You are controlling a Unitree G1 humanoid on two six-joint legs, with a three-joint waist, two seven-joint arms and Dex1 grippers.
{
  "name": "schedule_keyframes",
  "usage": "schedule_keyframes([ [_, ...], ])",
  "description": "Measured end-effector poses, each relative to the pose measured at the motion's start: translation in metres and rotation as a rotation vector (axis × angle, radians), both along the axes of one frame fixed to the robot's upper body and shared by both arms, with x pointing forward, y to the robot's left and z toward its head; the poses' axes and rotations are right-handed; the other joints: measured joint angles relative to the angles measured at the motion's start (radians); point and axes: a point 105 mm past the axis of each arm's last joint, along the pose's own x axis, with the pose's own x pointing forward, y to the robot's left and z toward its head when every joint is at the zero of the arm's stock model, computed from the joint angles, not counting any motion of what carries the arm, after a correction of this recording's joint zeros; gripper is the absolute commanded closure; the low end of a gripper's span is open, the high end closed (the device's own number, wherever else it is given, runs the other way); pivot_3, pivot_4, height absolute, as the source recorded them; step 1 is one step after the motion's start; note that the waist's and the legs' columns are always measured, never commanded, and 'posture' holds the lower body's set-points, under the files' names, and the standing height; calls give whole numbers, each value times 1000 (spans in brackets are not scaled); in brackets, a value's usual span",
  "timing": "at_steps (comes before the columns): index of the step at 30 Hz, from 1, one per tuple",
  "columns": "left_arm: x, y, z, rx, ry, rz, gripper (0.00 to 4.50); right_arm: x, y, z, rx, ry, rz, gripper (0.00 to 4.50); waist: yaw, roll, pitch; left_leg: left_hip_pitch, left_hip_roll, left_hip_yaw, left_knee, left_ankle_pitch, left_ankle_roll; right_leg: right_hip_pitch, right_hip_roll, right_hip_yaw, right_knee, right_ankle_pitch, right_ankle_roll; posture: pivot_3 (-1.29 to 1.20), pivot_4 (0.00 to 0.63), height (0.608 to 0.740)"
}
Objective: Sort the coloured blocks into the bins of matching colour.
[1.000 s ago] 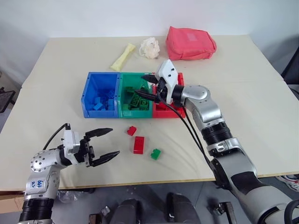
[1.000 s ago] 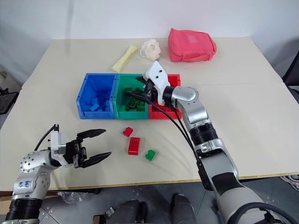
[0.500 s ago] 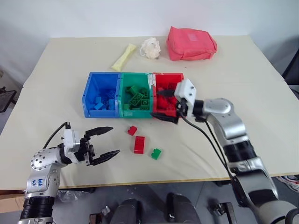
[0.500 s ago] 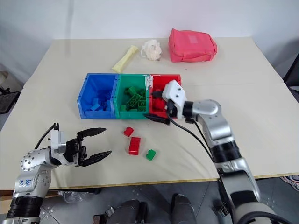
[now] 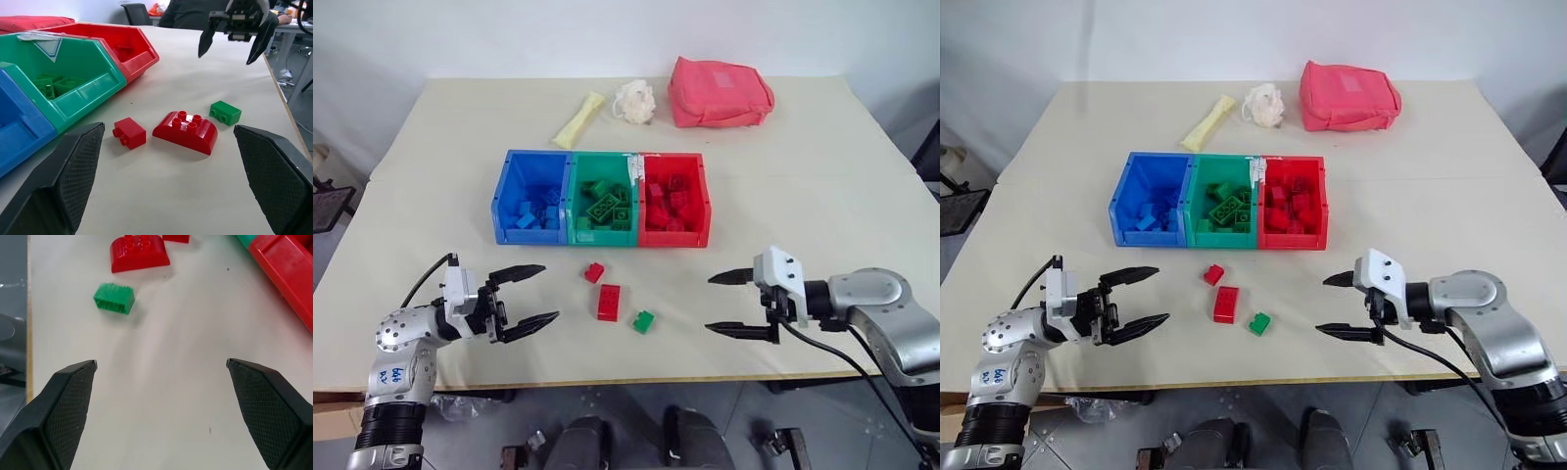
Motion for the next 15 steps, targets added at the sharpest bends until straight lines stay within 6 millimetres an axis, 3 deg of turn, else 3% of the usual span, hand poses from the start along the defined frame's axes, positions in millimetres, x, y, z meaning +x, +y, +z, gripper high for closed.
schedule_keyframes([
  [5, 0, 2, 1, 11, -1, 1, 0, 0, 8, 1, -7, 5, -3, 46, 0, 0, 0, 0, 1, 0, 0, 0, 0, 0, 0, 0, 0, 0, 0, 0, 150, 740],
  [15, -8, -4, 0, 7, -3, 10, 0, -1, 89, -26, 33, 45, 139, 46, -1, 0, 0, 0, 0, 0, 0, 0, -1, 0, 1, 0, 0, 0, 0, 0, 150, 740],
])
